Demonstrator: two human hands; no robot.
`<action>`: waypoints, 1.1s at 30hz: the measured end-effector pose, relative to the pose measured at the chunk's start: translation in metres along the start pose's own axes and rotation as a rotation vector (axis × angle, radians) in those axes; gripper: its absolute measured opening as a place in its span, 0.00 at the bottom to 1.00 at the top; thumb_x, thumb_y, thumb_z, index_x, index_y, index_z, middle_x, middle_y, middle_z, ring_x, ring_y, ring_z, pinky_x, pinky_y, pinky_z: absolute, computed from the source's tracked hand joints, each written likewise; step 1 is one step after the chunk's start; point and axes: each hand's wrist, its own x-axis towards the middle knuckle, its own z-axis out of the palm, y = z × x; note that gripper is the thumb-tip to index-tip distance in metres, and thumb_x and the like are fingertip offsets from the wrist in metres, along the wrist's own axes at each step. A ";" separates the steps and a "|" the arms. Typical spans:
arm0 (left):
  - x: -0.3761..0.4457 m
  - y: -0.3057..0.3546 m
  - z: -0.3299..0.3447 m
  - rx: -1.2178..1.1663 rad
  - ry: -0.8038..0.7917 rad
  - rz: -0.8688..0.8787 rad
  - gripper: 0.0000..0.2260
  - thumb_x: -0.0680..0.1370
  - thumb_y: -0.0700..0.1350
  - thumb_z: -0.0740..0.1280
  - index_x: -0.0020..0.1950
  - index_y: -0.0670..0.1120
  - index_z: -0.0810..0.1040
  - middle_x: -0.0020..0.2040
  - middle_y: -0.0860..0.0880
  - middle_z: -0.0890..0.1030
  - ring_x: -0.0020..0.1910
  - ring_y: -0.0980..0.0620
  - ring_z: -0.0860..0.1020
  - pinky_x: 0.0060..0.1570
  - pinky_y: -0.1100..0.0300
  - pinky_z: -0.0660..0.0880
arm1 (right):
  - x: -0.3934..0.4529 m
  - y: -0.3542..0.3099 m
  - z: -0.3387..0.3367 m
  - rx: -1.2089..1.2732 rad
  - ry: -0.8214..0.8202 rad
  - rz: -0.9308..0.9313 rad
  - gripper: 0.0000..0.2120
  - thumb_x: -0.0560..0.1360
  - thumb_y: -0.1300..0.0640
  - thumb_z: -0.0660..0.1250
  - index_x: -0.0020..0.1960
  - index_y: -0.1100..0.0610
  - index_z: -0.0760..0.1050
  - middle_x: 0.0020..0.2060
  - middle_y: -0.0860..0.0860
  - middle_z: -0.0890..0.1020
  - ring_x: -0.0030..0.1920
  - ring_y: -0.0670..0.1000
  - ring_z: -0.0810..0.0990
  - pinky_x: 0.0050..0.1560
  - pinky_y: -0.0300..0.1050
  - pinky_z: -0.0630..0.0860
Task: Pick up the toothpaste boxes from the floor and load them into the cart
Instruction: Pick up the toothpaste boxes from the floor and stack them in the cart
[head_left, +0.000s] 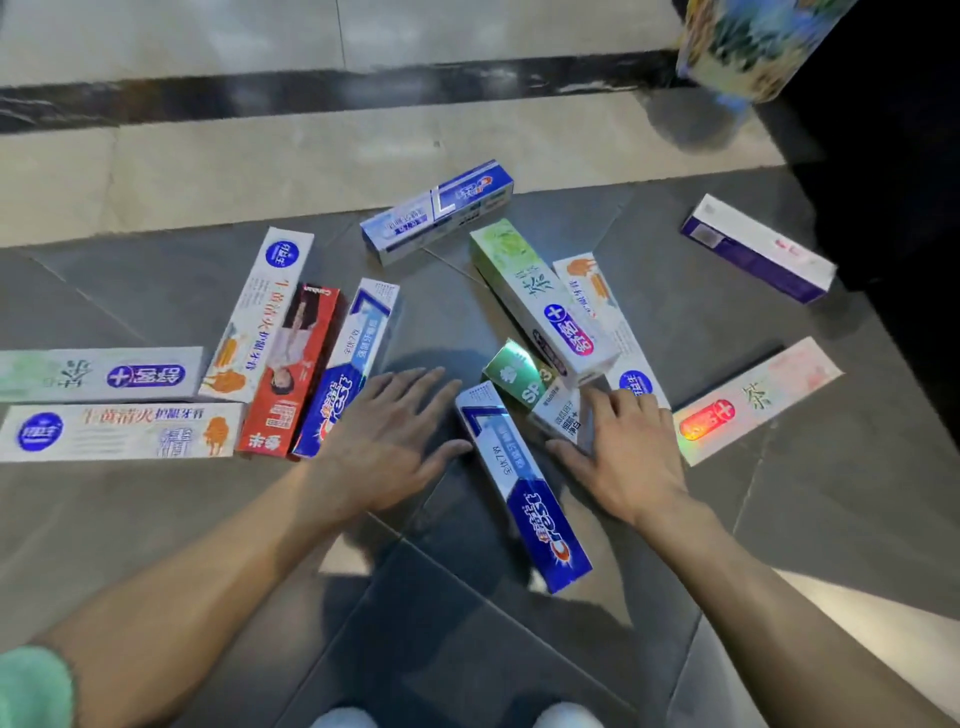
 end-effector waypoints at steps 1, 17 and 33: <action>-0.002 0.001 0.000 -0.008 -0.004 0.004 0.36 0.80 0.69 0.42 0.81 0.50 0.57 0.80 0.46 0.63 0.79 0.47 0.61 0.76 0.48 0.57 | 0.001 -0.003 -0.001 0.017 -0.016 0.018 0.36 0.75 0.29 0.60 0.73 0.53 0.65 0.66 0.55 0.74 0.63 0.57 0.71 0.61 0.53 0.69; 0.022 0.023 0.006 0.077 0.135 0.439 0.38 0.78 0.73 0.50 0.76 0.48 0.69 0.73 0.46 0.74 0.73 0.47 0.70 0.72 0.48 0.67 | -0.037 0.008 -0.029 0.664 0.019 0.229 0.24 0.76 0.37 0.67 0.59 0.50 0.60 0.59 0.50 0.80 0.48 0.50 0.81 0.44 0.49 0.82; 0.009 0.031 0.028 0.065 0.103 0.283 0.32 0.77 0.71 0.51 0.61 0.46 0.76 0.56 0.47 0.81 0.54 0.49 0.79 0.52 0.54 0.77 | -0.072 0.032 -0.024 0.885 0.094 0.365 0.25 0.73 0.41 0.72 0.63 0.43 0.63 0.63 0.50 0.78 0.61 0.54 0.77 0.58 0.48 0.72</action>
